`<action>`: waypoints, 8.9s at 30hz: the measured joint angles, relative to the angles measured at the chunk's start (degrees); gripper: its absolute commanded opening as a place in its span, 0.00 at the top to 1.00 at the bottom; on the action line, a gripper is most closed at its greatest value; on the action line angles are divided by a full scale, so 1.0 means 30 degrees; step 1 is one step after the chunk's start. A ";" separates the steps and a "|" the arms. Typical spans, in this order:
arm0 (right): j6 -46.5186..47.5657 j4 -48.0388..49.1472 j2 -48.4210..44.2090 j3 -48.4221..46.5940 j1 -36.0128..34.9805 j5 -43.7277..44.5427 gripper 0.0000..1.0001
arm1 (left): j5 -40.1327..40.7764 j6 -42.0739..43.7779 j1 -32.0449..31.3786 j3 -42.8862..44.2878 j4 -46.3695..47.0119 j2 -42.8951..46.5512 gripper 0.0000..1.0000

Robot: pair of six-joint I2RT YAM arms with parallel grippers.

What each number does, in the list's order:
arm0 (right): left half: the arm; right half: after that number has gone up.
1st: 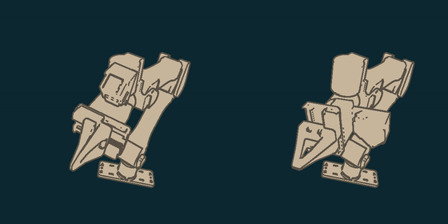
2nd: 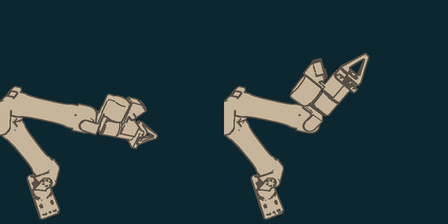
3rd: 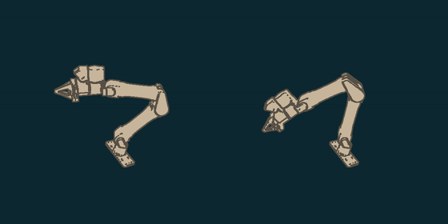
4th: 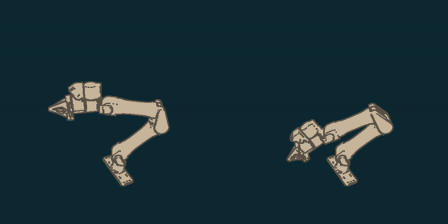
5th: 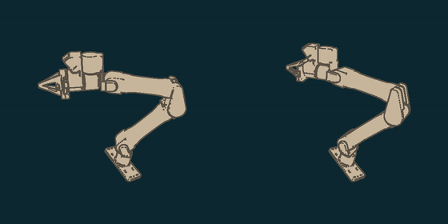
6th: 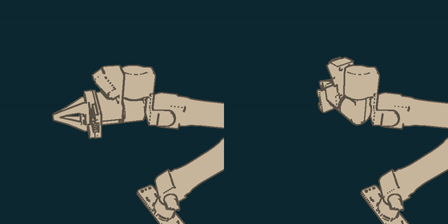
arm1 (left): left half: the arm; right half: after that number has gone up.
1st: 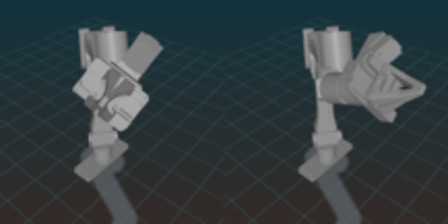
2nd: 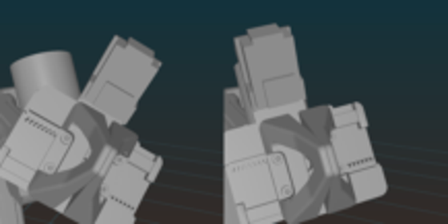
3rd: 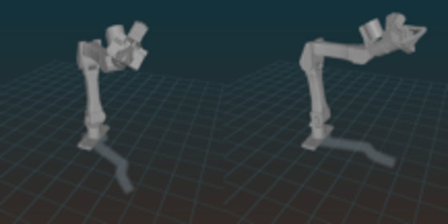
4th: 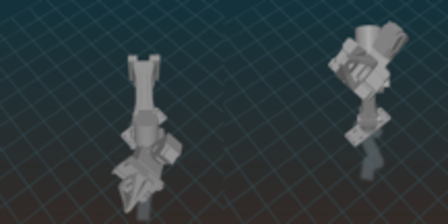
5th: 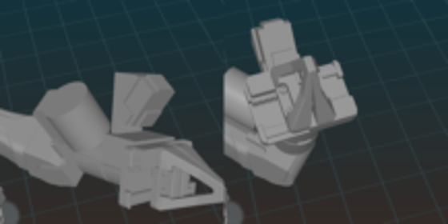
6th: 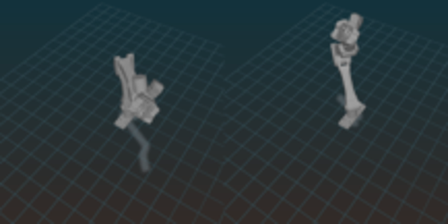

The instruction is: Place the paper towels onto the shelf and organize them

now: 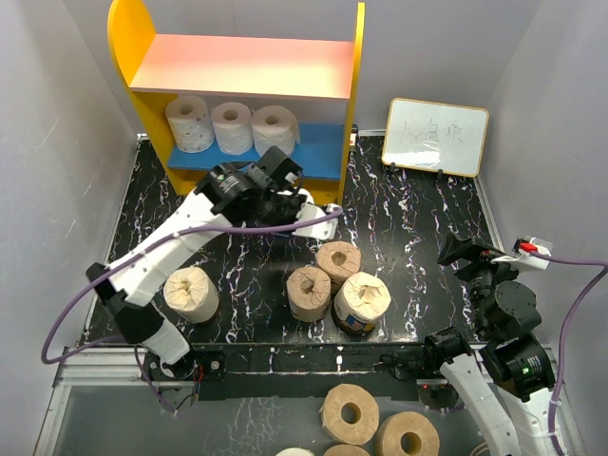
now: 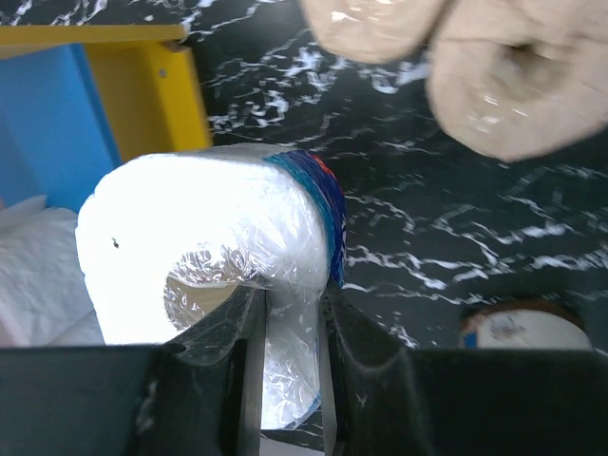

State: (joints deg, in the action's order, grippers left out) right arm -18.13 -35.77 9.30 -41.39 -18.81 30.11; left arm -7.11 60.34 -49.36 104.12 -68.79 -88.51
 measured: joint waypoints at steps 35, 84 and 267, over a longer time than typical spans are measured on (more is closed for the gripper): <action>0.0015 0.0000 -0.0860 0.0007 0.0000 -0.0095 0.16 | 0.1880 -0.0415 0.2754 0.7162 0.9078 -0.9712 0.61; 0.0015 0.0000 -0.1537 0.0007 0.0000 -0.0095 0.16 | 0.7293 0.0896 0.2798 0.1982 2.0028 -1.0134 0.01; -0.0015 -0.0007 -0.2455 0.0015 0.0000 0.0481 0.16 | 0.2295 -0.0015 0.3767 0.5676 1.4149 -0.9704 0.01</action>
State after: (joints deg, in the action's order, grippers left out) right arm -18.17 -35.79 1.93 -41.34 -18.81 31.55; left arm -0.23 60.29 -38.06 121.14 -26.35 -117.62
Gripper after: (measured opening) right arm 0.839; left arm 0.985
